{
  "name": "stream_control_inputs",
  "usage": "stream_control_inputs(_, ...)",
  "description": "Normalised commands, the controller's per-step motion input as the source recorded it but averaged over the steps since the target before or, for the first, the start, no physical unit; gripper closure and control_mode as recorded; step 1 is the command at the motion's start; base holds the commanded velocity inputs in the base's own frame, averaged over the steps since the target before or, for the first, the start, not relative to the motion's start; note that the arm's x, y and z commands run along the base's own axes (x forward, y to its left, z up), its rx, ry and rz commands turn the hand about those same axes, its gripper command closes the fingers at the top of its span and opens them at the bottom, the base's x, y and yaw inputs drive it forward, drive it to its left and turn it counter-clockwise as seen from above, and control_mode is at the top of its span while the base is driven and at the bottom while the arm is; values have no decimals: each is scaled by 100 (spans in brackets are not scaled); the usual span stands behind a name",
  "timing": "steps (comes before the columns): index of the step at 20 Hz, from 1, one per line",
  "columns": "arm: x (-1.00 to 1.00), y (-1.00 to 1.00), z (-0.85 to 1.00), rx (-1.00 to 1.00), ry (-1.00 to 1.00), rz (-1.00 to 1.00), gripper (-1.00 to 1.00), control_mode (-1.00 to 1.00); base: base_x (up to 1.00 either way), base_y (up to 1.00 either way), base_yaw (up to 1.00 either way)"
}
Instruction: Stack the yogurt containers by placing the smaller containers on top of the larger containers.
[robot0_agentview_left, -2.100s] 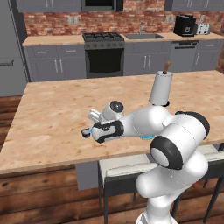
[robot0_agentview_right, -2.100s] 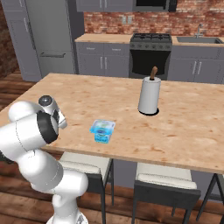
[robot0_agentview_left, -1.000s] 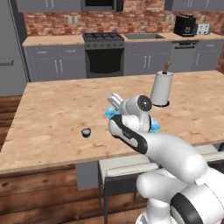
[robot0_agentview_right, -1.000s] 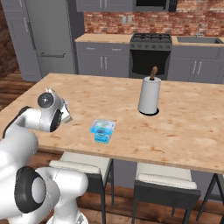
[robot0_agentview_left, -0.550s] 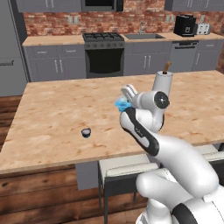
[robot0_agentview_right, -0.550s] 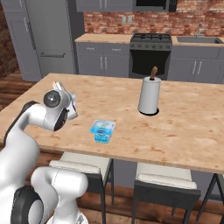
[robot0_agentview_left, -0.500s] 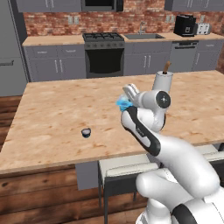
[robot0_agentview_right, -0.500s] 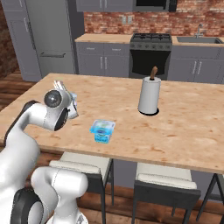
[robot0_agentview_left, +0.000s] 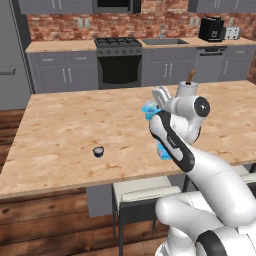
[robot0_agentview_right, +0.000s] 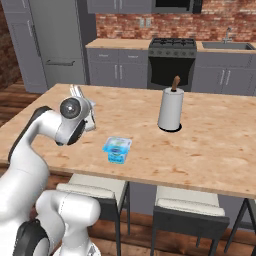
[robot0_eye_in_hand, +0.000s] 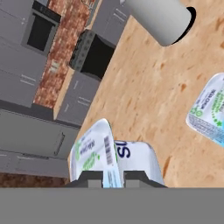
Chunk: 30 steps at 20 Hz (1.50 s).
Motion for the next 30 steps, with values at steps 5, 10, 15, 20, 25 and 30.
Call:
stream_control_inputs(5,0,-3,0,0,0,0,100,-100,0,0,0)
stream_control_inputs(10,0,-25,-1,2,0,-1,100,-100,0,0,0)
stream_control_inputs(15,-1,-44,-4,6,0,-1,100,-100,0,0,0)
stream_control_inputs(20,-1,-49,-5,8,0,-2,100,-100,0,0,0)
stream_control_inputs(25,0,-17,-1,3,0,-1,100,-100,0,0,0)
stream_control_inputs(30,0,0,-1,0,0,0,100,-100,0,0,0)
